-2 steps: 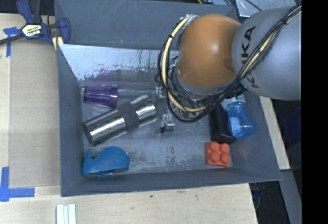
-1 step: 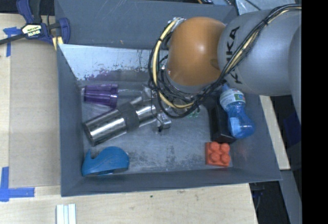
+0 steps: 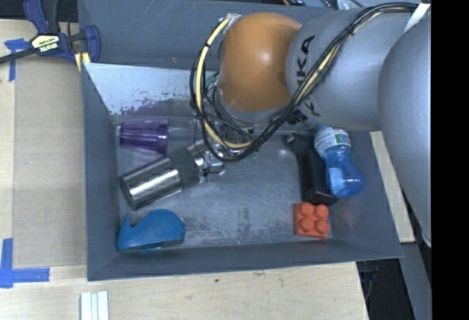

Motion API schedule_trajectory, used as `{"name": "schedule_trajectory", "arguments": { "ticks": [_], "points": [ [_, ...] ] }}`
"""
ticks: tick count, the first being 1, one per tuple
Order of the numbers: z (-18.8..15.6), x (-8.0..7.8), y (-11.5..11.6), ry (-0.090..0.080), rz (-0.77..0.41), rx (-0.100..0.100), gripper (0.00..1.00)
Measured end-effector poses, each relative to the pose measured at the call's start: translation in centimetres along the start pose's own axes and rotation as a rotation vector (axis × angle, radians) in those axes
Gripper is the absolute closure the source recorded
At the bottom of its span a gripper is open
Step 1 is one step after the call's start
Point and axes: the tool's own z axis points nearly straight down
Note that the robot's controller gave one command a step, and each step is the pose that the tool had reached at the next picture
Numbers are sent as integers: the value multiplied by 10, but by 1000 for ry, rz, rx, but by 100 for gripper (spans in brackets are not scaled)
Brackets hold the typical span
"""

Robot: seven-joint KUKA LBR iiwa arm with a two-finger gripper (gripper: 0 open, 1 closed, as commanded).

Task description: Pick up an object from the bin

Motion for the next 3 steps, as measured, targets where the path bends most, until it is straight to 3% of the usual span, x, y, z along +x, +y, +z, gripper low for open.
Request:
{"name": "schedule_trajectory", "arguments": {
  "ticks": [1, 2, 3],
  "points": [
    [53, -16, -16, 0, -355, 0, 0],
    [62, -18, -19, 1, -382, 1, 0],
    [72, -9, -19, -17, -453, 3, 0]
  ]
}}
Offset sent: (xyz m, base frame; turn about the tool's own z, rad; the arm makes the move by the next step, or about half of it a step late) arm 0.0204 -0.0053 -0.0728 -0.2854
